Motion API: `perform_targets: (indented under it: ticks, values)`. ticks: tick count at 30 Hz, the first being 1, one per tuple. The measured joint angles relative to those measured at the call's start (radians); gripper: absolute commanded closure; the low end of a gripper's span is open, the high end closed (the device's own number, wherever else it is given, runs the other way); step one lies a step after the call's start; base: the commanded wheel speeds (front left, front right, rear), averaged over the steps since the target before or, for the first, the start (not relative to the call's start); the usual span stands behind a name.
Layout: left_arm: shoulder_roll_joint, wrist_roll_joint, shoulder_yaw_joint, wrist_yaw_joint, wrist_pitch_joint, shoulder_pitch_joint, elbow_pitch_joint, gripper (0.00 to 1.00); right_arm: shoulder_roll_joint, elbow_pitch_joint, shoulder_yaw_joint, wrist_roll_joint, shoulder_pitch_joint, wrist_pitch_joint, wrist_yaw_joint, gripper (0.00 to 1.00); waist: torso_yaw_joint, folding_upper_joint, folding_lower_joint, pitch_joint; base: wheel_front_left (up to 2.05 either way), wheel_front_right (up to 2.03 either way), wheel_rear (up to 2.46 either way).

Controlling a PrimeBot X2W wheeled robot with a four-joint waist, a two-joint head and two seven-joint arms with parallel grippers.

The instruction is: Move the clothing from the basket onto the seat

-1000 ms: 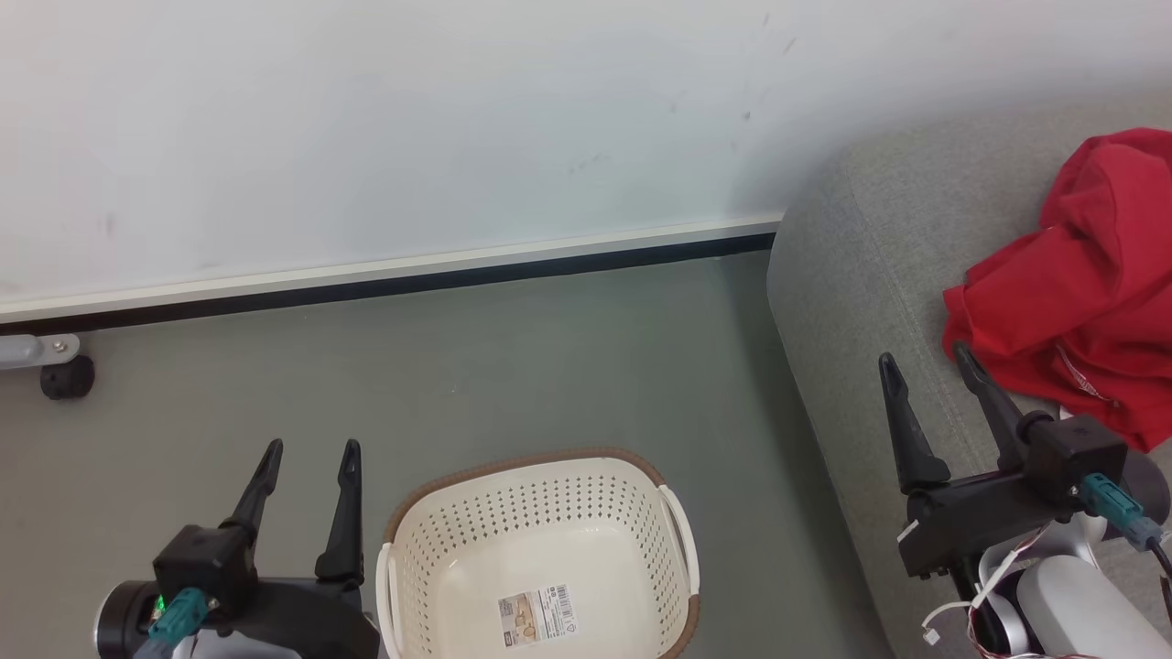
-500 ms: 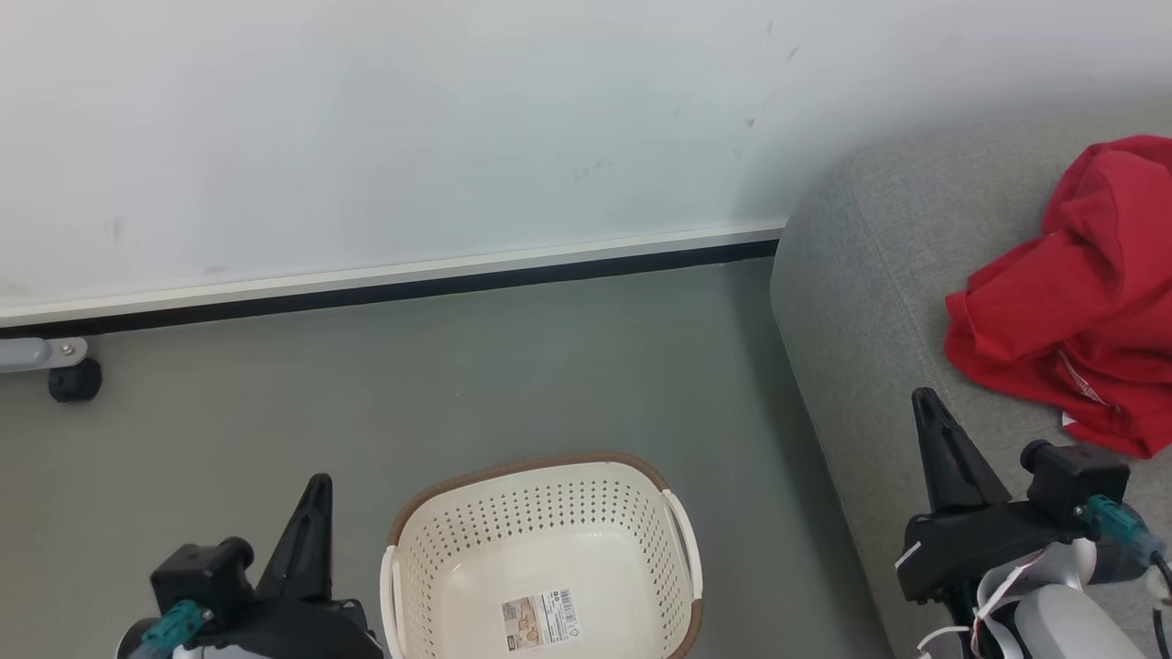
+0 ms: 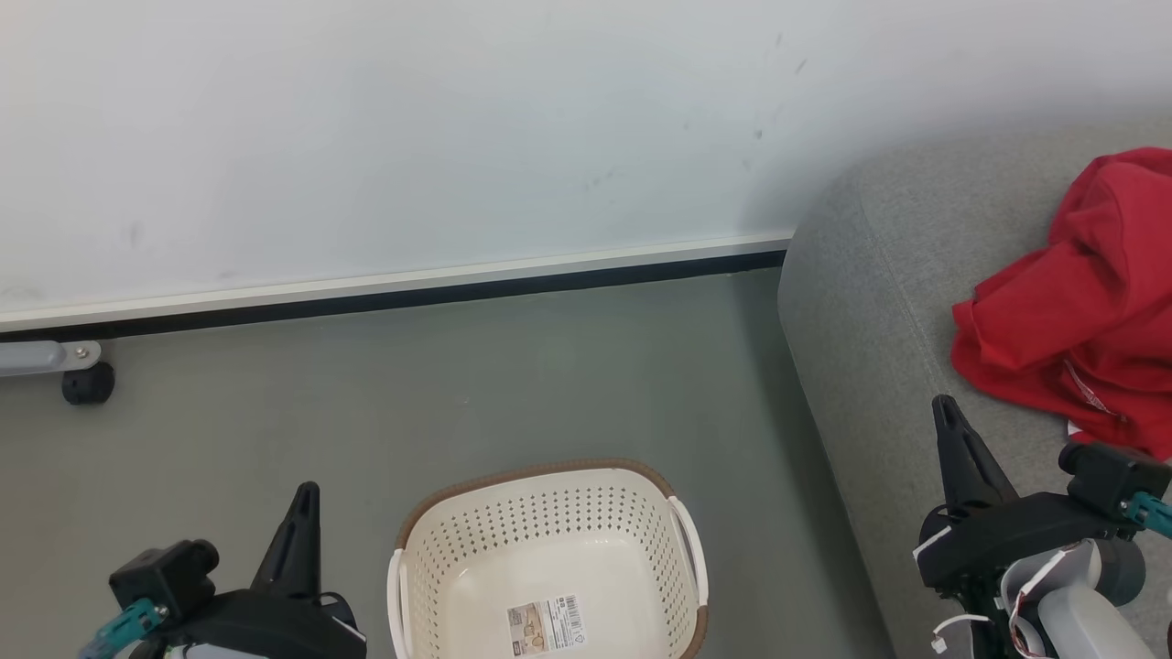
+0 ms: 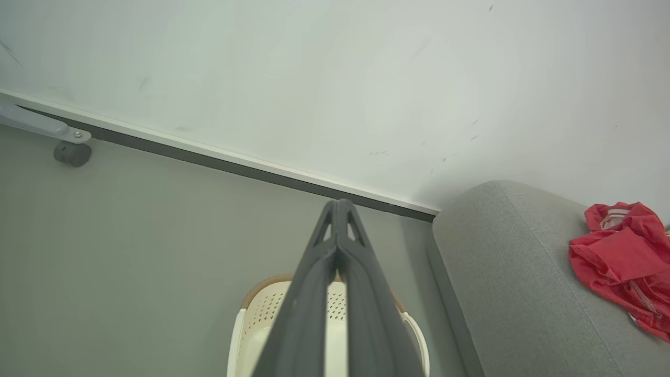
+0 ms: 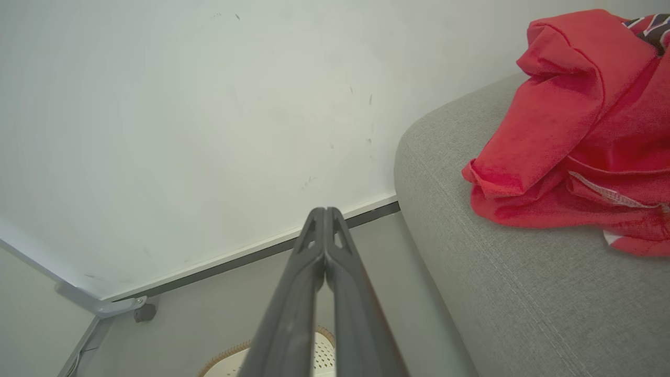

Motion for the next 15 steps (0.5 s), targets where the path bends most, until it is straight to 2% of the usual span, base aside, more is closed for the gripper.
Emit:
perform_targets:
  ticks: [15]
  values:
    - [-0.024, -0.186, 0.054, -0.039, 0.038, -0.003, 0.031, 1.0, 0.041, 0.02, -0.081, 0.188, 0.02, 0.041, 0.036, 1.0, 0.012, 0.0, 0.0, -0.014, 0.0, 0.0, 0.0]
